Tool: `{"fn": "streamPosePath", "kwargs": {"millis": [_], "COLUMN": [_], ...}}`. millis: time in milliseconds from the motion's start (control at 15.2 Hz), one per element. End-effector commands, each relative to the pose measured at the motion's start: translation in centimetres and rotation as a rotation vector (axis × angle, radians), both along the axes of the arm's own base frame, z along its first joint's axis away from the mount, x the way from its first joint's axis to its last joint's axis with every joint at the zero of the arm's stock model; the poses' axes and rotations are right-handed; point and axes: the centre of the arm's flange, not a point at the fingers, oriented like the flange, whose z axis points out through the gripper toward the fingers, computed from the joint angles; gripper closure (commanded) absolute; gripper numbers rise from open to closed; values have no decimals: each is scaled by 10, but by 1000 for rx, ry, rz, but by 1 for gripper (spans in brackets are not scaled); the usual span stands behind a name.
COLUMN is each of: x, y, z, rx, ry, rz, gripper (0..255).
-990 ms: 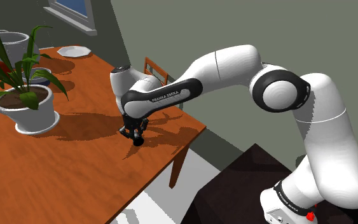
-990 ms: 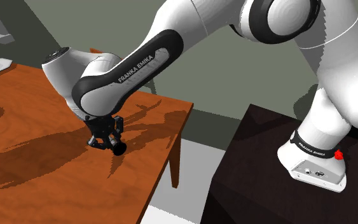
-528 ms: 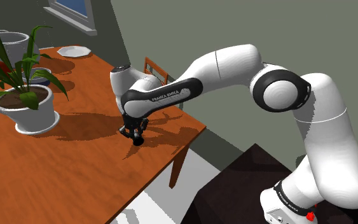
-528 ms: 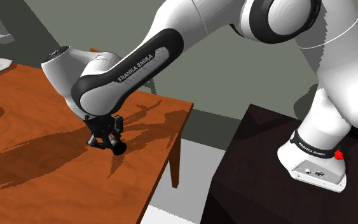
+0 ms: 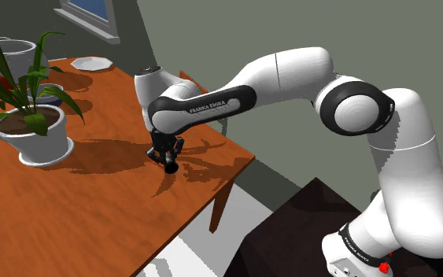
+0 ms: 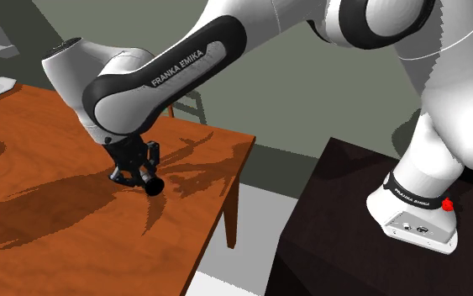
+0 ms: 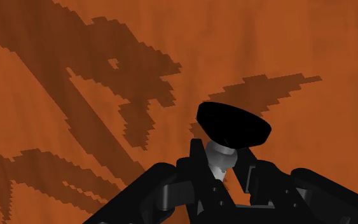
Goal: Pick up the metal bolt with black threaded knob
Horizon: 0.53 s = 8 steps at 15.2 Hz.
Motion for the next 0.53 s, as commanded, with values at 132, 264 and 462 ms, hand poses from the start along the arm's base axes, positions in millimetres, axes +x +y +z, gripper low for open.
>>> {"fn": "streamPosePath", "kwargs": {"millis": [132,264,462], "x": [-1,-1,-1], "y": [1,1,1], "z": [22,33,39], "rx": [0,0,0], "ry": [0,0,0], "rz": [0,0,0], "gripper": [255,255,255]}}
